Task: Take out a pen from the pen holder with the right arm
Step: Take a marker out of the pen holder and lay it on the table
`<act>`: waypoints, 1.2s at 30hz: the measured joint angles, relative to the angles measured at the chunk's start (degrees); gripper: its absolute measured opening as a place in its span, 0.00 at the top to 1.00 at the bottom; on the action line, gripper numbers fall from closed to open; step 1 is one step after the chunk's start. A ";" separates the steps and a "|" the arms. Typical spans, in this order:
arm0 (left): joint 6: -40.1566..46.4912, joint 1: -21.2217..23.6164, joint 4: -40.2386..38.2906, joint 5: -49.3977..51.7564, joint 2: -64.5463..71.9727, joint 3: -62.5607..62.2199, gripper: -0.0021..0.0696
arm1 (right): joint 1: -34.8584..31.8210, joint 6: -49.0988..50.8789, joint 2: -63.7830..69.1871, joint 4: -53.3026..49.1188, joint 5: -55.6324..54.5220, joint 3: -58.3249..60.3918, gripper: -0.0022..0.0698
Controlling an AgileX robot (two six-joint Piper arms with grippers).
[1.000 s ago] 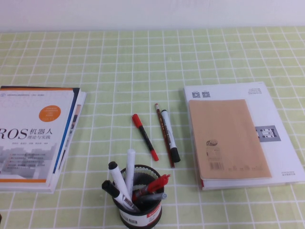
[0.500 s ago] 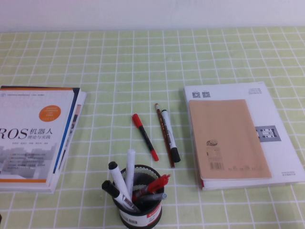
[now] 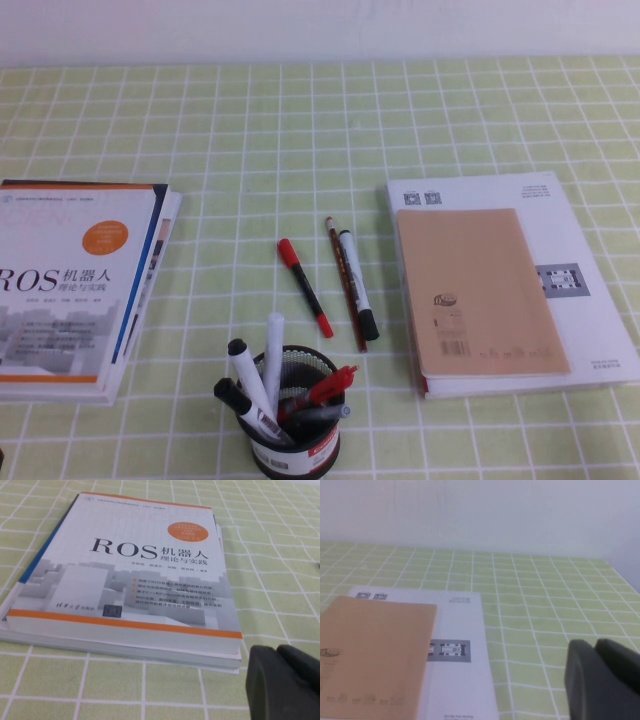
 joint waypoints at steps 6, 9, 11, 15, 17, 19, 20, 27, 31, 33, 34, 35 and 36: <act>0.00 0.00 0.00 0.00 0.00 0.00 0.98 | 0.00 5.61 0.00 -5.13 1.12 0.00 0.99; 0.00 0.00 0.00 0.00 0.00 0.00 0.98 | 0.00 22.71 0.00 -18.13 4.33 0.00 0.99; 0.00 0.00 0.00 0.00 0.00 0.00 0.98 | 0.00 30.85 0.00 -24.87 7.68 0.00 0.99; 0.00 0.00 0.00 0.00 0.00 0.00 0.98 | 0.00 35.57 0.00 -30.22 10.58 0.00 0.99; 0.00 0.00 0.00 0.00 0.00 0.00 0.98 | 0.00 36.19 0.00 -31.04 10.83 0.00 0.99; 0.00 0.00 0.00 0.00 0.00 0.00 0.98 | 0.00 36.51 0.00 -31.31 11.04 0.00 0.99; 0.00 0.00 0.00 0.00 0.00 0.00 0.98 | 0.00 36.51 0.00 -31.41 11.16 0.00 0.99; 0.00 0.00 0.00 0.00 0.00 0.00 0.98 | 0.00 36.69 0.00 -31.60 11.16 0.00 0.99; 0.00 0.00 0.00 0.00 0.00 0.00 0.98 | 0.00 36.78 0.00 -31.60 11.25 0.00 0.99; 0.00 0.00 0.00 0.00 0.00 0.00 0.98 | 0.00 36.82 0.00 -31.64 11.25 0.00 0.99; 0.00 0.00 0.00 0.00 0.00 0.00 0.98 | 0.00 36.82 0.00 -31.64 11.25 0.00 0.99; 0.00 0.00 0.00 0.00 0.00 0.00 0.98 | 0.00 36.92 0.00 -31.64 11.25 0.00 0.99; 0.00 0.00 0.00 0.00 0.00 0.00 0.98 | 0.10 36.91 0.00 -31.64 11.25 0.00 0.99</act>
